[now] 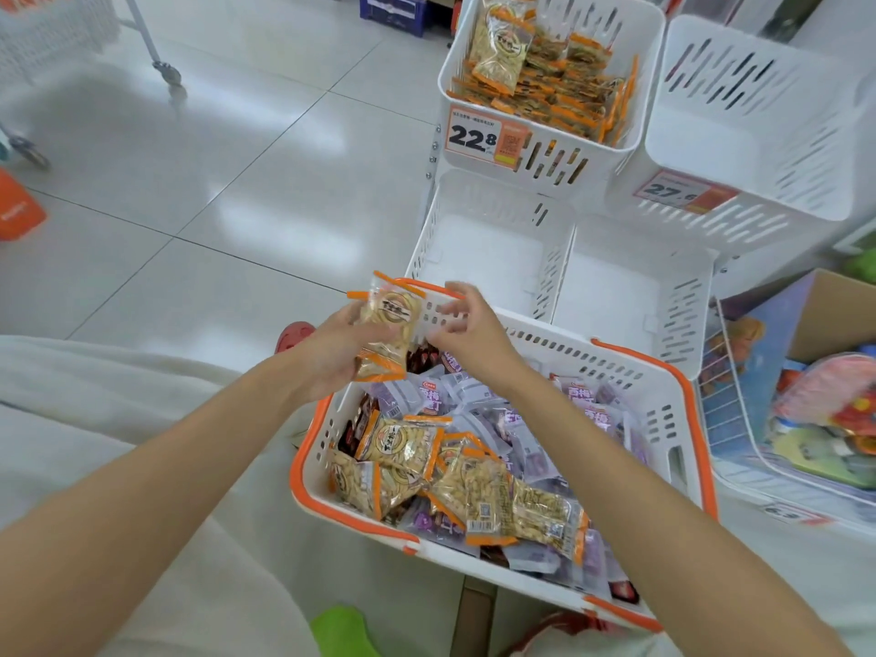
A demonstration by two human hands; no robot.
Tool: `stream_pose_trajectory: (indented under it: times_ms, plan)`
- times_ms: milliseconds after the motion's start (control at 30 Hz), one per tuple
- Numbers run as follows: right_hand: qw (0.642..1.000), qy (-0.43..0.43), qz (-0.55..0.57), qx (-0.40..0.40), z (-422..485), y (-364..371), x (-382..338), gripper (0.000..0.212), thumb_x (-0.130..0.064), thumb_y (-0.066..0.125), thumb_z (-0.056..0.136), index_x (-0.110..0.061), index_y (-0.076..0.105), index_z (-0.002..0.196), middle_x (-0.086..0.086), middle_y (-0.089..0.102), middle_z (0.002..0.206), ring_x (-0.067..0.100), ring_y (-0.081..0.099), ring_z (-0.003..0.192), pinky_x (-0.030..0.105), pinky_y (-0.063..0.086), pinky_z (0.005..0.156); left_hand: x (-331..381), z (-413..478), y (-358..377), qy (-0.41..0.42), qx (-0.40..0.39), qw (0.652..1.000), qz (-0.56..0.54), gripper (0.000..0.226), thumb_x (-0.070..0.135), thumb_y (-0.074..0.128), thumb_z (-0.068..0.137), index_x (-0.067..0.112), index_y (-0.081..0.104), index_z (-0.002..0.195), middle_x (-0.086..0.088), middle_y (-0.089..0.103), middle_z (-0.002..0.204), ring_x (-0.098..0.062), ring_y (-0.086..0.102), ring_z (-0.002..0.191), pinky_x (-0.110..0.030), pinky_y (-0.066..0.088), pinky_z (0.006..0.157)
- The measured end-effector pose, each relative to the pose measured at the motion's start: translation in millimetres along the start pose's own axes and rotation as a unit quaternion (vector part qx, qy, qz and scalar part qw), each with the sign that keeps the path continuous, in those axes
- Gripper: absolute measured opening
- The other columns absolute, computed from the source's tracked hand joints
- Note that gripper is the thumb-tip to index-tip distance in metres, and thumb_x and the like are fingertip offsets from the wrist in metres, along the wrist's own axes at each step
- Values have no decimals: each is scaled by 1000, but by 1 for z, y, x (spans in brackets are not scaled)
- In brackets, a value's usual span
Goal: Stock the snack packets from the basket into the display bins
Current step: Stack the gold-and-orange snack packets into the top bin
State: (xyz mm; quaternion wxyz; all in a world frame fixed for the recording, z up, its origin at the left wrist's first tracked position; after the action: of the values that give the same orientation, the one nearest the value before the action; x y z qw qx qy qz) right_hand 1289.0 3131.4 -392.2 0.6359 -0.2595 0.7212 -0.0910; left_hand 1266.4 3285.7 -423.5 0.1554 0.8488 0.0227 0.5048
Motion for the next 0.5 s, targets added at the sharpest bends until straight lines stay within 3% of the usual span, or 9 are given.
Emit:
stream_pose_trajectory:
  times_ms: [100, 167, 233, 267, 333, 367, 433, 500]
  plan:
    - [977, 46, -168, -121, -14, 40, 48, 41, -30, 64, 94, -15, 54, 131, 3, 58, 119, 16, 55, 100, 30, 44, 85, -1, 4, -24, 10, 51, 998, -37, 42, 6, 61, 93, 8, 51, 134, -15, 69, 105, -30, 69, 91, -40, 60, 75]
    - [941, 76, -256, -206, -29, 71, 78, 34, -50, 61, 92, -22, 62, 112, -5, 55, 94, 16, 52, 92, 35, 40, 85, -6, 2, -29, -2, 59, 997, -46, 42, 7, 60, 94, 10, 50, 135, -19, 68, 112, -35, 68, 102, -45, 59, 81]
    - [913, 71, -335, -219, -31, 88, 99, 41, -54, 65, 87, -21, 65, 113, 0, 59, 96, 24, 50, 100, 39, 40, 90, -12, 2, -30, -8, 48, 998, -49, 42, 5, 60, 94, 13, 50, 134, -19, 67, 115, -38, 65, 110, -49, 57, 83]
    - [918, 63, -336, -198, -29, 88, 100, 34, -47, 68, 87, -21, 64, 108, 2, 60, 101, 25, 49, 103, 39, 40, 91, -13, 2, -31, -7, 46, 998, -51, 44, 0, 60, 92, 14, 50, 133, -17, 67, 113, -37, 65, 109, -47, 56, 81]
    - [950, 58, -274, -138, -21, 74, 95, 12, -26, 66, 90, -21, 55, 92, 0, 56, 96, 23, 51, 95, 39, 44, 86, -12, 3, -36, -5, 52, 996, -68, 53, -12, 58, 86, 18, 52, 129, -13, 69, 108, -32, 69, 96, -43, 56, 78]
    - [967, 63, -224, -106, -16, 61, 90, 12, -18, 61, 93, -20, 50, 90, 2, 56, 92, 22, 51, 87, 39, 45, 79, -12, 5, -38, -2, 55, 996, -74, 56, -16, 58, 84, 20, 52, 127, -12, 70, 105, -29, 70, 90, -42, 56, 77]
    - [992, 82, -85, -34, -6, 25, 74, 12, -14, 59, 94, -18, 48, 99, 7, 61, 97, 20, 56, 81, 39, 48, 73, -7, 8, -38, 15, 58, 995, -74, 60, -16, 60, 83, 20, 51, 130, -12, 71, 104, -29, 70, 86, -43, 55, 79]
    - [988, 100, 105, 45, 2, -11, 57, 26, -10, 62, 93, -13, 52, 117, 7, 66, 109, 20, 65, 87, 35, 52, 76, -1, 12, -35, 34, 70, 994, -76, 63, -12, 63, 83, 20, 48, 135, -13, 71, 104, -29, 69, 86, -45, 54, 80]
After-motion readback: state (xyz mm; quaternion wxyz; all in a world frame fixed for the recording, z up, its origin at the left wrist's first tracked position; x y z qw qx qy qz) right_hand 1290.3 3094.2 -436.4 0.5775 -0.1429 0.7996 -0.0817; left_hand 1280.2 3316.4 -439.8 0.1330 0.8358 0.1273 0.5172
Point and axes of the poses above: each hand's wrist, its own z-axis towards the middle knuckle, its own y-axis out of the palm, x = y × z, the point moved 8 cm from there along z, towards the middle knuckle
